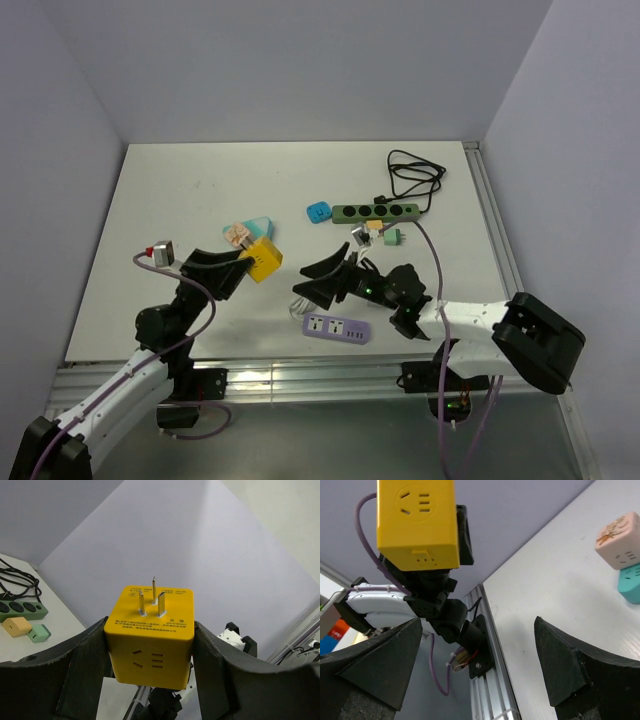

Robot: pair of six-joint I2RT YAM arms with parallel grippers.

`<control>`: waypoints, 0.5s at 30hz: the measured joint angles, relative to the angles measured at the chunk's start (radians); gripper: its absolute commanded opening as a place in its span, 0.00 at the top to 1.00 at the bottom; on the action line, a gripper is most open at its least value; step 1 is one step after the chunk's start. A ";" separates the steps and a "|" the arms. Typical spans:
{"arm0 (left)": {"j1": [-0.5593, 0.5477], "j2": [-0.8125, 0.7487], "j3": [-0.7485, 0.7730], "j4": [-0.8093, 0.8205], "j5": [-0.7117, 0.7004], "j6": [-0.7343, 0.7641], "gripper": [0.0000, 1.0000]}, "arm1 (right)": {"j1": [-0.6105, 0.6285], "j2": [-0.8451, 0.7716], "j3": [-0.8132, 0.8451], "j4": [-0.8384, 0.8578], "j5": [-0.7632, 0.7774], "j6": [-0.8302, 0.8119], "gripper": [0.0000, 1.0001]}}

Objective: Insert the plug
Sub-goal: Adjust the plug.

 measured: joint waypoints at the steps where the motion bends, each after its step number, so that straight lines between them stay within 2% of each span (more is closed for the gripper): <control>1: 0.000 0.001 0.000 0.000 -0.005 -0.002 1.00 | 0.012 0.023 0.000 0.035 0.008 0.006 0.00; 6: 0.000 0.015 0.000 -0.004 -0.037 -0.024 1.00 | 0.074 0.098 0.002 0.130 0.063 0.012 0.00; 15: -0.001 0.021 0.000 -0.024 -0.056 -0.026 1.00 | 0.106 0.209 0.060 0.171 0.135 0.026 0.00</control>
